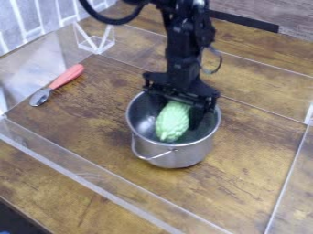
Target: Remove the green object from the silver pot and put it on the table
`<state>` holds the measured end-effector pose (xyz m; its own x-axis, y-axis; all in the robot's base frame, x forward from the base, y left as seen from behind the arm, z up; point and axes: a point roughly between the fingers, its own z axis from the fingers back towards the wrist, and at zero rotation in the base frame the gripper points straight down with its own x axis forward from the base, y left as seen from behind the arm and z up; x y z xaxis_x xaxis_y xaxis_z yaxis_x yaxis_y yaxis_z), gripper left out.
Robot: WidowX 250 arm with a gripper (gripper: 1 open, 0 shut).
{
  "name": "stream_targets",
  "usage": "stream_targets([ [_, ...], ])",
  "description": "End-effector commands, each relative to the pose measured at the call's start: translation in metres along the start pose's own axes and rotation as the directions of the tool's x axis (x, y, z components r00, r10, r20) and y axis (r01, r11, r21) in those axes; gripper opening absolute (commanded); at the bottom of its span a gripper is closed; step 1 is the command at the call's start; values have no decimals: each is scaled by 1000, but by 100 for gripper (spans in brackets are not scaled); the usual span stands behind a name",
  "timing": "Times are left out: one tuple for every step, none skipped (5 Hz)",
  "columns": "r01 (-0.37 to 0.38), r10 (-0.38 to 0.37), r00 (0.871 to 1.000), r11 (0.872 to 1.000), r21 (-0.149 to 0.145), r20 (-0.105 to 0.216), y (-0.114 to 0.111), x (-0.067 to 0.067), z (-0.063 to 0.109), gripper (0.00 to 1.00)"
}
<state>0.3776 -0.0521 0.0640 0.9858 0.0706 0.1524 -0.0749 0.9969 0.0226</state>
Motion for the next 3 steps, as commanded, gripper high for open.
stream_targets([
  [-21,24,991,999,-29,129,3,24,55,0],
  [-26,34,988,998,-50,152,-1,34,78,0],
  [-31,43,985,997,-75,167,-7,44,93,0],
])
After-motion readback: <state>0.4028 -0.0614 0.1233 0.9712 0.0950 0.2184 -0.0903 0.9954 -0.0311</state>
